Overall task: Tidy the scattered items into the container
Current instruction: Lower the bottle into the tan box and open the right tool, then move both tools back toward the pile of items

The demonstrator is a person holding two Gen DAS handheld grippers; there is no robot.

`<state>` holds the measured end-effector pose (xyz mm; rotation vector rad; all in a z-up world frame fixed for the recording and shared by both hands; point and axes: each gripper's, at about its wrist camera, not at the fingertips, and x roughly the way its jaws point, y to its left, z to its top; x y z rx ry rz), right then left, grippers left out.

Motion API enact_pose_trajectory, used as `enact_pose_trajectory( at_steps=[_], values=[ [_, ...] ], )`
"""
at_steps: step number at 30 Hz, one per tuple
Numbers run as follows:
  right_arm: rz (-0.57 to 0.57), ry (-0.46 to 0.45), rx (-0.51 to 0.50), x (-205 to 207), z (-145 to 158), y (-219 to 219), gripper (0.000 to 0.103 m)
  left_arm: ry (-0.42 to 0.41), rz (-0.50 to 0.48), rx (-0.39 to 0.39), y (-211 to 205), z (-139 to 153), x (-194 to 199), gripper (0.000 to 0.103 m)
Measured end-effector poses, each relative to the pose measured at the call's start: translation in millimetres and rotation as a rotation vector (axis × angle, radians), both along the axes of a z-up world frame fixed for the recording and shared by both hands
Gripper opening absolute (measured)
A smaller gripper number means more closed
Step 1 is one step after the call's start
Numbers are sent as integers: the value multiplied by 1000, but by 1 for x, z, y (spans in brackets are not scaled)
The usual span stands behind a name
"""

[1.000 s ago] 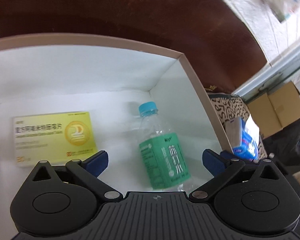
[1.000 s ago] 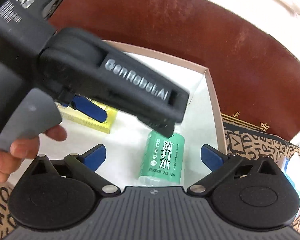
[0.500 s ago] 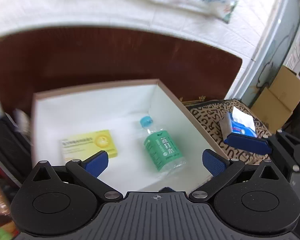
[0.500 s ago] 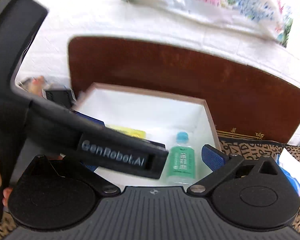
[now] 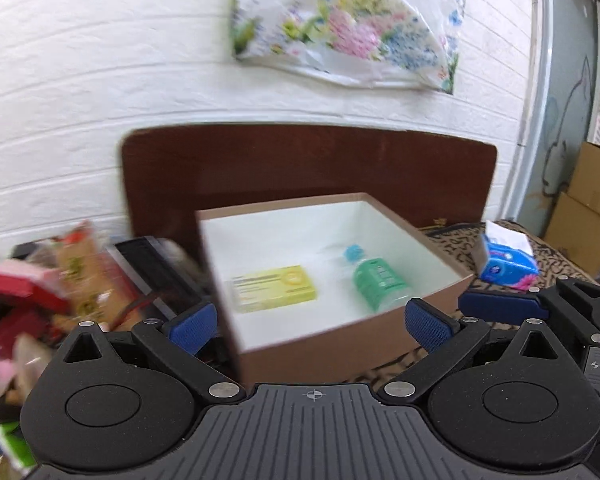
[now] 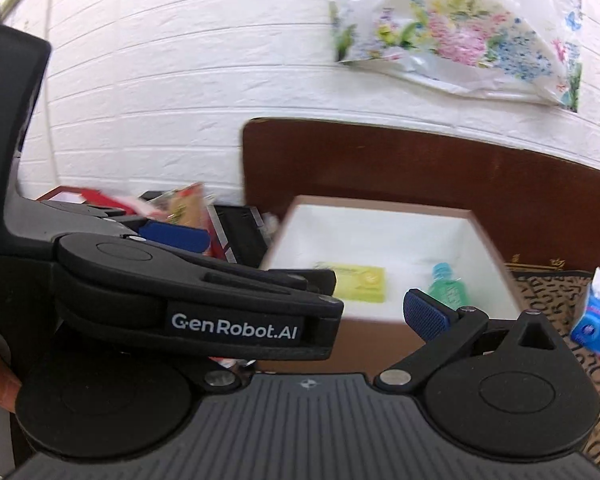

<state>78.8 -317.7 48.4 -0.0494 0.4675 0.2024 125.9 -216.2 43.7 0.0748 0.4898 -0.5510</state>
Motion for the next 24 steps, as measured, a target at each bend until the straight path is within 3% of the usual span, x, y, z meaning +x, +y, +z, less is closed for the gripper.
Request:
enact_pose_trajectory(
  at_steps=[12,20,24],
  values=[
    [89,50,-27,-36,-36,85,103,-28,220,-46,101,-46,-50,103],
    [160,106,19,-42,-62,119,103,-18,258,-33,147,-70,-66,103],
    [190,161,59,-41,-83,132,103,43,281,-45,171,-90,-66,103]
  ],
)
